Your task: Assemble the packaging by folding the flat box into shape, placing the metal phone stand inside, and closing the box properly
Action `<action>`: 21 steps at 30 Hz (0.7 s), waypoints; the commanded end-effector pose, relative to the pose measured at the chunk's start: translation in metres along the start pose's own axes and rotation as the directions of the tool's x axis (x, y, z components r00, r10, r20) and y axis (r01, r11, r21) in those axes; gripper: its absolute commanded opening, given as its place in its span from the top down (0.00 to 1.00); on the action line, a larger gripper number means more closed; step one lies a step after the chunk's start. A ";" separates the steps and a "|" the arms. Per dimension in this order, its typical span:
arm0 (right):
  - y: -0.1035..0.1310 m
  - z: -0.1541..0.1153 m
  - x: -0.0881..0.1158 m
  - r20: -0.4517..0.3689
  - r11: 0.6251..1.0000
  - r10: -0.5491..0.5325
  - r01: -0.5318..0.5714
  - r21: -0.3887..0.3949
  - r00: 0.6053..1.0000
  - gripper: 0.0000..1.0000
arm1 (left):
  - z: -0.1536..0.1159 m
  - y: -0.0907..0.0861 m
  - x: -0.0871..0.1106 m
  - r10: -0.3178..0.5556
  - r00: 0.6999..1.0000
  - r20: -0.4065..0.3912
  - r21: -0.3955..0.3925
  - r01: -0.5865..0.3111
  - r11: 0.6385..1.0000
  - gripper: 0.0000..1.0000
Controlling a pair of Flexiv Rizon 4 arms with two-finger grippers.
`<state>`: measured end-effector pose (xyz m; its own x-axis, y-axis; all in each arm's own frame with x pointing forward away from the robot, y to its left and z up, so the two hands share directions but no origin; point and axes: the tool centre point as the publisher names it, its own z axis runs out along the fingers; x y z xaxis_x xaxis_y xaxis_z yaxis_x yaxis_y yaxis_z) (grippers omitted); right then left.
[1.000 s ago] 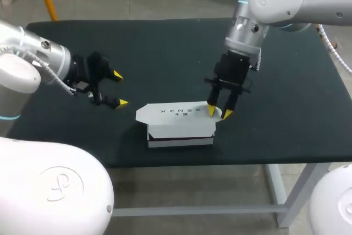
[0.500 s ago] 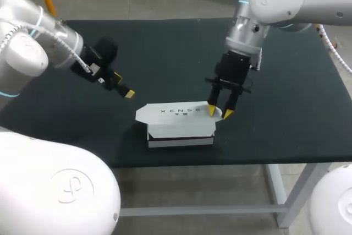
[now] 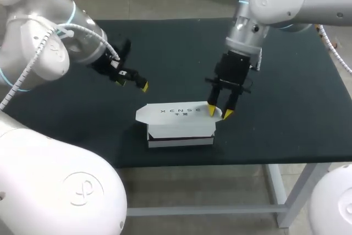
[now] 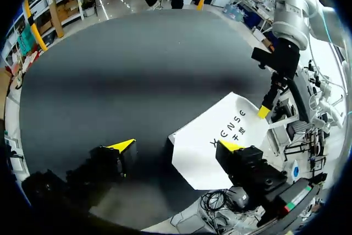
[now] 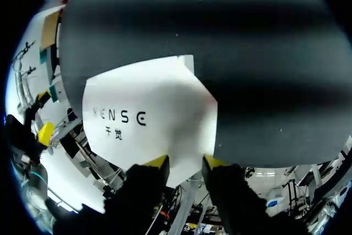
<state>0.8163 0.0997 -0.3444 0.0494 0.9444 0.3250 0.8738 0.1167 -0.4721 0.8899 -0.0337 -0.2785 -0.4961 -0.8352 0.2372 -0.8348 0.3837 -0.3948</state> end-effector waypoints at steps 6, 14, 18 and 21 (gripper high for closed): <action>-0.001 0.001 -0.001 0.004 1.000 0.005 -0.005 -0.006 1.000 0.56 | -0.001 -0.003 0.006 -0.235 0.925 0.298 -0.097 0.274 0.957 0.00; -0.002 0.001 -0.002 -0.002 1.000 0.010 -0.010 -0.012 1.000 0.56 | 0.015 -0.013 0.009 -0.303 0.923 0.238 -0.342 0.371 0.863 0.00; -0.002 0.001 -0.003 -0.002 1.000 0.013 -0.013 -0.012 1.000 0.57 | 0.028 -0.012 0.014 -0.360 0.896 0.261 -0.466 0.444 0.766 0.00; -0.001 0.001 -0.003 -0.002 1.000 0.014 -0.014 -0.012 1.000 0.57 | 0.033 -0.009 0.020 -0.356 0.896 0.265 -0.507 0.443 0.739 0.00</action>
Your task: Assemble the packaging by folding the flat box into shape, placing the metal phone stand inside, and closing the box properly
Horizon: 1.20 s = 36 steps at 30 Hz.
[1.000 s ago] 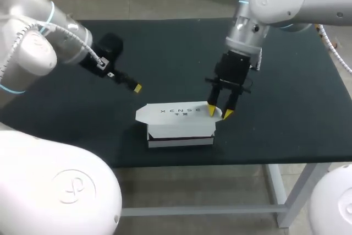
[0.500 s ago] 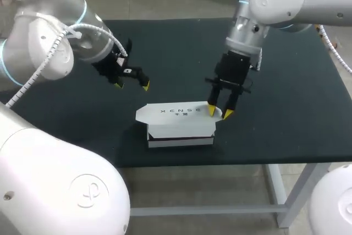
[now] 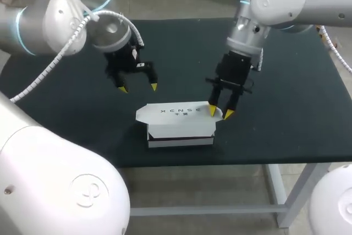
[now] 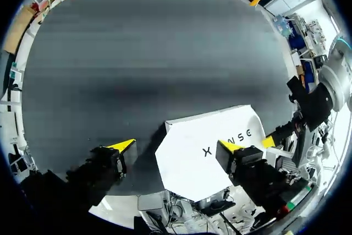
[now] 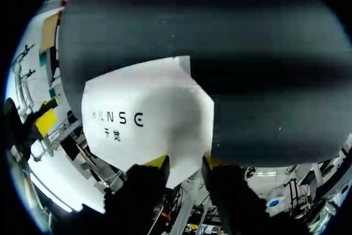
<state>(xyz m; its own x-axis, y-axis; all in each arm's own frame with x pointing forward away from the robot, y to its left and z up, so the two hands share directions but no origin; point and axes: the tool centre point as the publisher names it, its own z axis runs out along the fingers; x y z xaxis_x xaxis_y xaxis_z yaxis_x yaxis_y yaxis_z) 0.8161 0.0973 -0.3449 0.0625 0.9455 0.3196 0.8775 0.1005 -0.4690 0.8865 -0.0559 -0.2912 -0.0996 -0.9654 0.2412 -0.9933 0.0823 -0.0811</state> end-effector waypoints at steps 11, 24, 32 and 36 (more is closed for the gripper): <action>-0.001 0.002 -0.002 -0.001 1.000 0.002 -0.002 -0.001 1.000 0.57 | 0.015 -0.001 0.013 -0.252 0.911 0.327 -0.183 0.322 0.929 0.00; -0.001 0.003 -0.004 -0.004 1.000 0.011 -0.011 -0.001 1.000 0.57 | 0.024 0.012 0.008 -0.207 0.962 0.180 -0.249 0.248 0.936 0.48; -0.001 0.003 -0.004 -0.006 1.000 0.013 -0.013 -0.003 1.000 0.57 | 0.030 0.031 0.013 -0.267 0.953 0.141 -0.274 0.296 0.915 0.48; -0.001 0.004 -0.004 -0.007 1.000 0.016 -0.016 -0.003 1.000 0.57 | 0.029 0.041 0.020 -0.289 0.946 0.148 -0.278 0.321 0.905 0.49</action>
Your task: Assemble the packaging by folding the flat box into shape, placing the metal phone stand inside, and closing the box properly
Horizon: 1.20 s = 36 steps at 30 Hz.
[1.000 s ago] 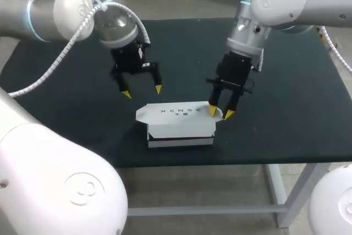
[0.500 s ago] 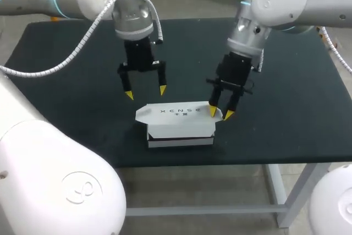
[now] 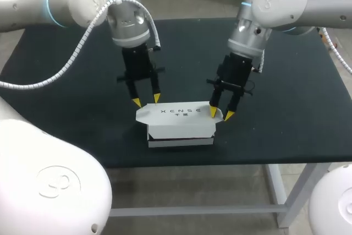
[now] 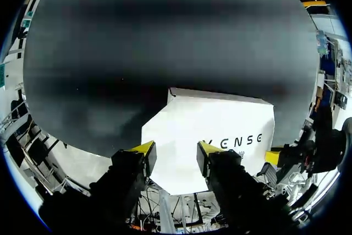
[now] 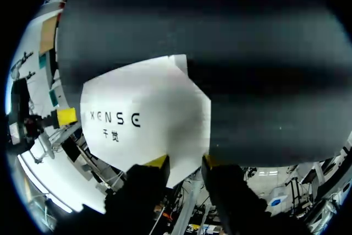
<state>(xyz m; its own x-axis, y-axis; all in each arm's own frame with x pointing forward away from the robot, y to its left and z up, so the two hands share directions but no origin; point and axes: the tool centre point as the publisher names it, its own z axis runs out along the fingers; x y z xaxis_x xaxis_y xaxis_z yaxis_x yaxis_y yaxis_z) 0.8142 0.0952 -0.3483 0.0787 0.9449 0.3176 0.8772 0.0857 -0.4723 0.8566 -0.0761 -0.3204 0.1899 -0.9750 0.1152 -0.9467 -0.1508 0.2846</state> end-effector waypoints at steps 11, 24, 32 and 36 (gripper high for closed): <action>-0.001 0.003 -0.002 -0.008 1.000 0.006 -0.007 -0.010 1.000 0.57 | 0.013 0.027 0.003 -0.082 0.996 0.036 0.021 0.081 0.996 0.55; 0.000 0.005 -0.002 -0.021 0.999 0.016 -0.017 -0.035 1.000 0.56 | 0.026 0.027 -0.010 -0.065 0.998 0.010 0.018 0.065 0.998 0.55; 0.001 0.009 -0.002 -0.048 0.998 0.009 -0.012 -0.062 0.999 0.56 | 0.034 0.026 -0.011 -0.042 0.999 -0.008 0.034 0.042 0.999 0.51; 0.001 0.010 -0.002 -0.061 0.996 0.001 -0.007 -0.086 0.998 0.56 | 0.037 0.027 -0.010 -0.033 0.999 -0.005 0.045 0.033 0.998 0.51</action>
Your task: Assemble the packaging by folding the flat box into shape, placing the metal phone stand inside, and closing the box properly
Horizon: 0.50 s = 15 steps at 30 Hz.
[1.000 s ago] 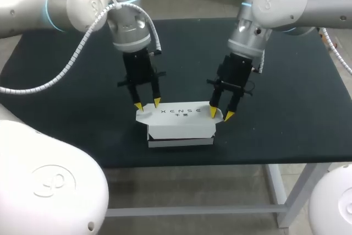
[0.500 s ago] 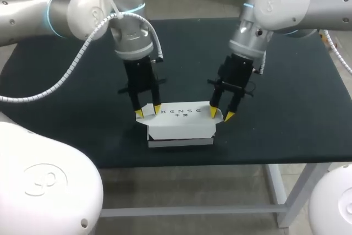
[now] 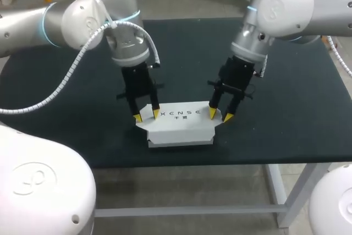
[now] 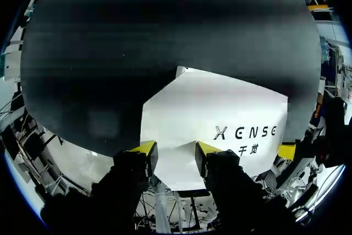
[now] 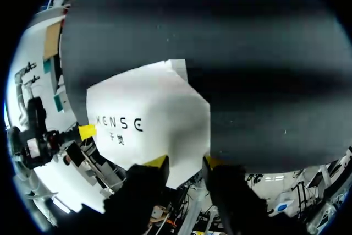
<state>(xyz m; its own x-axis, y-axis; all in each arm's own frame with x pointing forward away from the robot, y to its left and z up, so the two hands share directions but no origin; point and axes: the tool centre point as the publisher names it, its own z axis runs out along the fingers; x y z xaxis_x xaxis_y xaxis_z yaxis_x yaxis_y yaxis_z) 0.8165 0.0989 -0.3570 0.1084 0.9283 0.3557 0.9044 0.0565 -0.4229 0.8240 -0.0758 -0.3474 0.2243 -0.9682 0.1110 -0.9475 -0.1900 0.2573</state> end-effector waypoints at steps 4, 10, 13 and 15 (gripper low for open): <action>-0.005 0.004 -0.003 -0.025 0.998 -0.029 0.028 -0.058 0.999 0.56 | 0.005 0.004 0.001 0.010 1.000 0.007 0.020 -0.010 1.000 0.50; -0.002 0.004 -0.001 -0.009 0.995 -0.034 0.033 -0.093 0.999 0.55 | 0.007 0.004 0.002 0.014 1.000 0.014 0.026 -0.014 1.000 0.49; -0.001 0.005 0.000 0.001 0.993 -0.039 0.039 -0.115 0.999 0.55 | 0.008 0.003 0.003 0.016 1.000 0.018 0.027 -0.017 0.999 0.49; 0.000 0.007 0.001 0.000 0.991 -0.044 0.044 -0.125 0.999 0.55 | 0.009 0.003 0.003 0.018 1.000 0.018 0.028 -0.018 0.999 0.49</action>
<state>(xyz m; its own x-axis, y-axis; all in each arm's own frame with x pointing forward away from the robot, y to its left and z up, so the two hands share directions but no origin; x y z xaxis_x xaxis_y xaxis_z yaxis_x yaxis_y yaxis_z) 0.8189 0.0998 -0.3618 0.0705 0.9240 0.3759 0.9462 0.0573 -0.3184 0.8200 -0.0783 -0.3538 0.2038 -0.9735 0.1041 -0.9571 -0.1757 0.2306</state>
